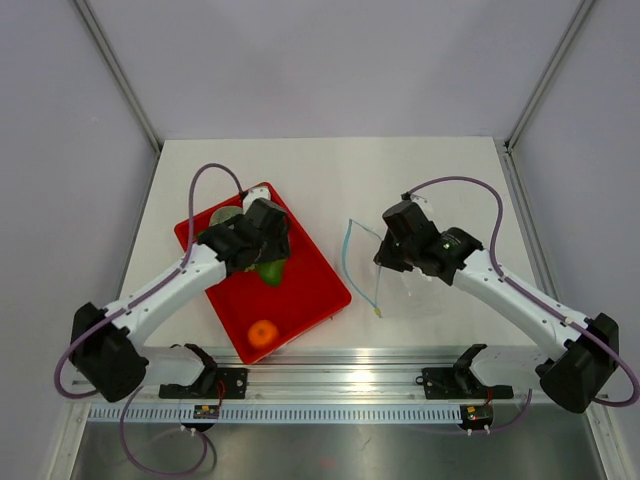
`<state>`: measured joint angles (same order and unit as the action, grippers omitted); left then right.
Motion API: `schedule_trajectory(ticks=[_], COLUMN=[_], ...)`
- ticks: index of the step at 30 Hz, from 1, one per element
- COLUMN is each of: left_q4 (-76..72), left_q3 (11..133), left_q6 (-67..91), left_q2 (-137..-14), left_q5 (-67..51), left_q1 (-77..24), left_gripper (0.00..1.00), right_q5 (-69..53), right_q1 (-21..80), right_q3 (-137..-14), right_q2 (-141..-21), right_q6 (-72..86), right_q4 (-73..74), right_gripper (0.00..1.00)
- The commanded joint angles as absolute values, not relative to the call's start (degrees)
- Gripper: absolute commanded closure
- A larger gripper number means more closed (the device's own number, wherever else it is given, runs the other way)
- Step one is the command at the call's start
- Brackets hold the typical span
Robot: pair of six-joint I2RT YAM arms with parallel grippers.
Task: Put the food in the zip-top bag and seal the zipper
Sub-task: Pick up the fake fruit from the bin.
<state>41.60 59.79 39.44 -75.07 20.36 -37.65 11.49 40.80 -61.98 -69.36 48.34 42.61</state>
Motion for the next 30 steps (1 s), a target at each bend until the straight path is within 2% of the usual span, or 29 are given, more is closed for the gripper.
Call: schedule_trajectory(ticks=[1, 15, 30], left_q4=[38.41, 34.99, 23.73], left_q3=[64.15, 69.25, 66.09], left_q6=[35.34, 35.59, 43.94], left_q2=[-70.23, -63.72, -62.05], left_q5=[21.27, 19.25, 14.41], left_q1=[-36.39, -34.01, -34.01], left_gripper=[0.67, 0.70, 0.71], right_q5=[9.58, 3.17, -1.06], right_q1=[42.18, 46.41, 47.64], right_q3=[-65.12, -76.98, -80.33], right_q2=[-71.89, -85.60, -88.68], right_q6=[48.43, 48.95, 53.35], right_q4=[38.68, 33.49, 29.97], right_gripper=[1.00, 1.00, 1.00])
